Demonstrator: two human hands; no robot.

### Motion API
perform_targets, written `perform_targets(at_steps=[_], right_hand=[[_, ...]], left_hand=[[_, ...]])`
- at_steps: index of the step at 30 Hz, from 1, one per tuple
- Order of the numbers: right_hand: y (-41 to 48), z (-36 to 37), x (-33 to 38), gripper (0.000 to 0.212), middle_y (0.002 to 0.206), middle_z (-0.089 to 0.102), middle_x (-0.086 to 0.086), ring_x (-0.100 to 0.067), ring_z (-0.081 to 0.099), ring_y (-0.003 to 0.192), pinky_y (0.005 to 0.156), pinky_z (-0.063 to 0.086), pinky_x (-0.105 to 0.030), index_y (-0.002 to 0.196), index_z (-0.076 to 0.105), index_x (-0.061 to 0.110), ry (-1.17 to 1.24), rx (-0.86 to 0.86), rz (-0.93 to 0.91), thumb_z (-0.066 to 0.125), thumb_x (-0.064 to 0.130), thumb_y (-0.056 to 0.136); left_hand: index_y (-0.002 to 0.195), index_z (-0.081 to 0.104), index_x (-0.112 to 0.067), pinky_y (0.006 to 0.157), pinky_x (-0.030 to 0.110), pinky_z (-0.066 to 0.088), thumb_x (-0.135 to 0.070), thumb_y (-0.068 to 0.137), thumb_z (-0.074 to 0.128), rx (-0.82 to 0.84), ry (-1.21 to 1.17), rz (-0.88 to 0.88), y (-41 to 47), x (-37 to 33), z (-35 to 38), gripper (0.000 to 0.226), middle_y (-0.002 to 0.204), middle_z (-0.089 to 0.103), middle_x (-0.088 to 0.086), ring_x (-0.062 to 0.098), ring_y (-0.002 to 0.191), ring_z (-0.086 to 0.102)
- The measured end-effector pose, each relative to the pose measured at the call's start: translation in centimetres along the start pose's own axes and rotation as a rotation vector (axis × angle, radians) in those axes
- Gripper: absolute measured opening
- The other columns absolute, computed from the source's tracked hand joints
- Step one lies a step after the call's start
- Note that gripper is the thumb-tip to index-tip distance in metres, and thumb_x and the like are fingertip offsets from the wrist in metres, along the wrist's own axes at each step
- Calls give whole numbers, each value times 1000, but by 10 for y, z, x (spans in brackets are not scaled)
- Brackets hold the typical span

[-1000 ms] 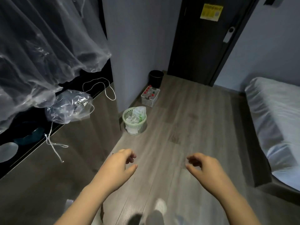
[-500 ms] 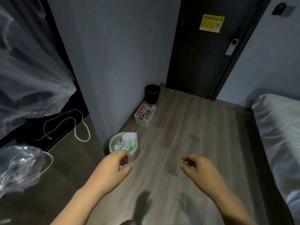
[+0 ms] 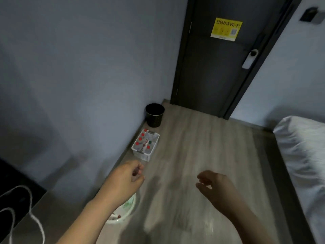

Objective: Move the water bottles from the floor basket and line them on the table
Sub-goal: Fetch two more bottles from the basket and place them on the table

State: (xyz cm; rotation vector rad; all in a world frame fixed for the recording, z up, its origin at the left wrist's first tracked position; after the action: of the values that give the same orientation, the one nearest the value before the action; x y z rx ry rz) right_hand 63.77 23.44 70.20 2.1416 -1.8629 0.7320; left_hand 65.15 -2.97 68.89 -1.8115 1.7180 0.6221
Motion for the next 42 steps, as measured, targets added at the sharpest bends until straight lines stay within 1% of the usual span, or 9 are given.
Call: perform_targets(at_steps=[7, 13, 19, 22, 25, 30, 33, 36, 42], right_hand=[[143, -29, -23, 20, 91, 70, 10, -2, 64, 85, 81, 55, -25, 102, 68, 23, 13, 4, -14, 67, 32, 84], [276, -62, -50, 22, 94, 70, 8, -4, 64, 87, 82, 53, -24, 105, 67, 22, -7, 36, -83, 66, 31, 85], [400, -76, -60, 23, 96, 69, 8, -4, 63, 88, 82, 53, -23, 108, 66, 23, -42, 142, -162, 64, 31, 86], [451, -66, -60, 22, 95, 70, 6, -6, 64, 86, 82, 54, -28, 106, 66, 22, -75, 210, -187, 64, 31, 86], [503, -49, -58, 25, 95, 71, 5, -6, 65, 86, 81, 54, -26, 107, 66, 22, -118, 283, -224, 64, 34, 85], [589, -17, -47, 23, 98, 68, 4, -8, 63, 89, 83, 52, -29, 105, 64, 20, -165, 389, -259, 59, 33, 86], [632, 7, -33, 26, 103, 67, 4, -7, 61, 93, 85, 51, -24, 112, 62, 20, -196, 473, -298, 58, 32, 89], [671, 34, -16, 31, 109, 65, 5, -6, 59, 97, 89, 48, -21, 120, 59, 21, -223, 537, -370, 57, 32, 91], [731, 92, 5, 32, 114, 65, 2, -6, 59, 103, 83, 40, -9, 120, 58, 17, -251, 688, -488, 57, 32, 91]], left_hand=[[87, 61, -30, 79, 31, 53, -33, 75, 63, 4, -15, 0, 141, -17, 7, 13, 89, 65, -12, 3, 85, 63], [97, 66, -23, 67, 5, 40, -21, 80, 67, -23, 35, -64, 259, -31, 24, 17, 95, 66, -8, 3, 83, 61], [101, 66, -16, 76, 18, 48, -18, 82, 66, -85, 43, -183, 350, -30, 26, 18, 97, 65, -2, 14, 87, 63], [99, 67, -17, 75, 14, 46, -14, 82, 66, -91, 8, -267, 380, -9, 31, 17, 95, 66, -2, 14, 87, 63], [97, 69, -21, 79, 21, 50, -20, 82, 66, -83, 2, -324, 413, 19, 38, 15, 97, 68, -4, 14, 87, 65], [89, 71, -20, 71, 10, 43, -42, 74, 52, -104, -19, -465, 478, 74, 49, 33, 97, 71, -1, 17, 85, 67], [104, 67, -20, 76, 15, 44, -29, 88, 59, -82, -18, -552, 510, 97, 54, 20, 107, 66, -2, 16, 94, 64], [114, 62, -18, 82, 21, 48, -28, 89, 59, -86, -49, -663, 530, 127, 61, 27, 110, 62, 0, 16, 98, 60], [109, 62, -22, 75, 20, 50, -28, 85, 64, -156, -92, -801, 552, 169, 76, 24, 103, 65, -3, 9, 87, 60]])
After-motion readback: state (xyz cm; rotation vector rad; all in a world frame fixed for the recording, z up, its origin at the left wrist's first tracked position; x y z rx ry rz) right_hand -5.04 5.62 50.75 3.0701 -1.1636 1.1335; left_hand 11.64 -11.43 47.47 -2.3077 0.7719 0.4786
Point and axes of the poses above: each hand's wrist, its own y-axis towards the middle knuckle, its own z-axis out of the palm, x = y × z, the point moved 10 cm from there along y, towards the middle knuckle
